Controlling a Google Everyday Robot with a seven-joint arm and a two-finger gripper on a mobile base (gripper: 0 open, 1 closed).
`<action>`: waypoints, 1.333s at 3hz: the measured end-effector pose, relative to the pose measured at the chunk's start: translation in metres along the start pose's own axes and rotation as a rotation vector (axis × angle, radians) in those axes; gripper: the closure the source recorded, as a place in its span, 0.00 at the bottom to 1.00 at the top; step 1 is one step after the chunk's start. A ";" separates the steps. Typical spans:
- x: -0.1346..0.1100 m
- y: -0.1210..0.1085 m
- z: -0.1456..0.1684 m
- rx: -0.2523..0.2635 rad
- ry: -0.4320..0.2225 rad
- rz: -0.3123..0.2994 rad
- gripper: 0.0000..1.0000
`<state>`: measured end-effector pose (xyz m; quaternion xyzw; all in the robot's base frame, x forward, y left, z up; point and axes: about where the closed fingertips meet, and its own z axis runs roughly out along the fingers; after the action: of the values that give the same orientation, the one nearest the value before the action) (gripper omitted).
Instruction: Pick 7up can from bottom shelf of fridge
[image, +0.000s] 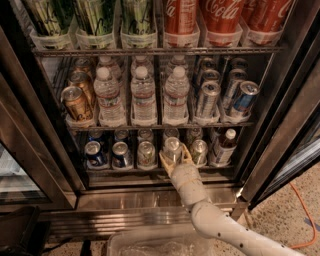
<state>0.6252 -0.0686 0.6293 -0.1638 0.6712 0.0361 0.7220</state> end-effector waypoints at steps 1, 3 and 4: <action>-0.016 -0.008 -0.007 0.005 -0.023 -0.004 1.00; -0.019 -0.016 -0.007 -0.007 -0.004 -0.037 1.00; -0.017 -0.013 -0.020 -0.042 0.015 -0.069 1.00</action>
Offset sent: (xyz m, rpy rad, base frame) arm -0.0028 -0.0257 0.0251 -0.0847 0.0048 0.0102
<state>0.6082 -0.0834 0.6471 -0.2023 0.6697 0.0238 0.7141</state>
